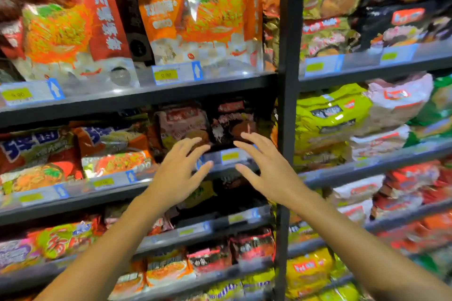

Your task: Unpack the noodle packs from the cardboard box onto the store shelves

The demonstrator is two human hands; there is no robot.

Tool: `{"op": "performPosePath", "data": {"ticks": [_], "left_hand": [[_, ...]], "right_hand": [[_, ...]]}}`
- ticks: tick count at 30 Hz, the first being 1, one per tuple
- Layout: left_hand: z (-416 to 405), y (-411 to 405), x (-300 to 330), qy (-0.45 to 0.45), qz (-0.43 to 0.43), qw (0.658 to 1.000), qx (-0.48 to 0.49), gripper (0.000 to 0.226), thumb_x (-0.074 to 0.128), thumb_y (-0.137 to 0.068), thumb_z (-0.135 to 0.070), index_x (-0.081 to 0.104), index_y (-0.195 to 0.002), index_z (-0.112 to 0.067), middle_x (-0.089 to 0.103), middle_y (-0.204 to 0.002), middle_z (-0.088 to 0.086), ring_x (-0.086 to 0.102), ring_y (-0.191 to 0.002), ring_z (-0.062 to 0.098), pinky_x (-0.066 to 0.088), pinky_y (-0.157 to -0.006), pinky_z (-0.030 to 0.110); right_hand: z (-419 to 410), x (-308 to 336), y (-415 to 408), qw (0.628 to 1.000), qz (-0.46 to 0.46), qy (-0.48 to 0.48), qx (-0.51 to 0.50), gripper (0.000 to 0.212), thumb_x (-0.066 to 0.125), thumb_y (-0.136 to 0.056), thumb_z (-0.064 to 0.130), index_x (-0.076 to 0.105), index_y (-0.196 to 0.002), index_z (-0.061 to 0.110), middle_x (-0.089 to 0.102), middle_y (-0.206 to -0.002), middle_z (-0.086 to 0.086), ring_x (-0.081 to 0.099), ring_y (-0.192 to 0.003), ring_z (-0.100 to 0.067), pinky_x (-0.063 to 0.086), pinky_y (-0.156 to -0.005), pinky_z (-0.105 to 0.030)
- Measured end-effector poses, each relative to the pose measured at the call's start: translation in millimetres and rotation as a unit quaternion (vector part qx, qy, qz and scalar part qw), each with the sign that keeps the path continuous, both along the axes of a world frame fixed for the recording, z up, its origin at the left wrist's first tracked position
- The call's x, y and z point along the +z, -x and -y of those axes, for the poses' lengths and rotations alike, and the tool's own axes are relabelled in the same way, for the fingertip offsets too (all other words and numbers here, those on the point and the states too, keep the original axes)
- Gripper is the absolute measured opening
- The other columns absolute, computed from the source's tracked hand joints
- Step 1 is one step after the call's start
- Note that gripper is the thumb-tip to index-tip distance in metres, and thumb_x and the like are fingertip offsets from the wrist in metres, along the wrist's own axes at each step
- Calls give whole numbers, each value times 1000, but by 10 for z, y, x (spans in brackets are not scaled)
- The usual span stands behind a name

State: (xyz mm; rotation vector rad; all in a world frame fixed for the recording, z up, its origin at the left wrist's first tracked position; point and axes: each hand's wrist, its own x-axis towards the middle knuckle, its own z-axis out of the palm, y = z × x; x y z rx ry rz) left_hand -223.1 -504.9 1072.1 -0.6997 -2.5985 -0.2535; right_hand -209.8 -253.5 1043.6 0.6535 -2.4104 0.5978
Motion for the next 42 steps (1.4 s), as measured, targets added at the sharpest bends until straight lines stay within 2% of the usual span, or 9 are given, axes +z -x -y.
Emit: {"op": "performPosePath", "data": {"ticks": [5, 12, 17, 22, 25, 30, 37, 40, 42], "left_hand": [[-335, -464, -451, 33, -56, 991, -121, 51, 41, -100, -49, 50, -141, -20, 41, -150, 2, 37, -140, 23, 34, -114, 41], [-759, -954, -1395, 18, 14, 973, -231, 51, 47, -96, -47, 62, -129, -11, 55, -138, 10, 51, -127, 33, 37, -110, 43], [-1029, -1337, -2024, 52, 104, 960, -254, 54, 48, -94, -54, 60, -132, -17, 52, -143, 7, 46, -133, 34, 37, -109, 52], [-1413, -1865, -2367, 62, 159, 945, -280, 60, 35, -95, -62, 54, -137, -23, 48, -147, 2, 40, -135, 30, 31, -112, 45], [-1675, -2136, -2514, 72, 174, 940, -286, 61, 34, -95, -62, 53, -139, -24, 45, -149, -1, 36, -139, 26, 36, -112, 48], [-2245, -2490, -2798, 98, 220, 932, -272, 70, 22, -93, -69, 49, -141, -27, 42, -150, -2, 35, -140, 27, 36, -111, 50], [-3115, -3097, -3441, 104, 317, 906, -259, 74, 27, -89, -67, 42, -147, -24, 38, -152, -3, 32, -141, 22, 29, -115, 36], [-3273, -3288, -3625, 95, 366, 890, -255, 61, 44, -95, -53, 38, -149, -25, 35, -155, -3, 29, -143, 19, 27, -116, 34], [-3297, -3269, -3761, 87, 371, 892, -243, 57, 48, -96, -47, 36, -149, -29, 35, -153, -7, 29, -142, 16, 28, -115, 33]], "right_hand": [[-402, -463, -755, 1000, 15, 14, 9, 50, 54, -100, 42, 46, -146, 24, 37, -154, 6, 29, -146, -14, 29, -119, -31], [-1033, -1171, -1832, 983, 149, 27, -106, 54, 57, -96, 47, 47, -146, 27, 36, -156, 6, 31, -146, -13, 32, -118, -35], [-1408, -1603, -2744, 949, 249, 13, -193, 57, 55, -97, 52, 40, -149, 34, 30, -159, 11, 25, -147, -8, 29, -119, -33], [-1757, -1877, -3573, 920, 302, 9, -251, 61, 47, -95, 61, 37, -150, 36, 29, -159, 12, 25, -147, -10, 30, -119, -38], [-1978, -2003, -3955, 901, 337, 9, -272, 60, 46, -96, 61, 32, -151, 40, 26, -161, 12, 21, -148, -11, 26, -119, -37], [-2549, -2288, -4426, 880, 375, 5, -291, 76, 34, -90, 75, 36, -151, 30, 32, -158, 8, 30, -145, -13, 33, -117, -34], [-3436, -2770, -4932, 842, 454, 67, -283, 66, 56, -96, 53, 36, -152, 24, 34, -157, 3, 33, -144, -15, 30, -116, -27], [-3663, -3082, -5003, 820, 484, 87, -292, 88, 42, -82, 82, 45, -146, 22, 46, -149, 0, 45, -135, -17, 40, -110, -34], [-3828, -3382, -4951, 805, 511, 103, -283, 92, 34, -75, 91, 45, -143, 30, 49, -143, 5, 50, -129, -14, 46, -105, -39]]}}
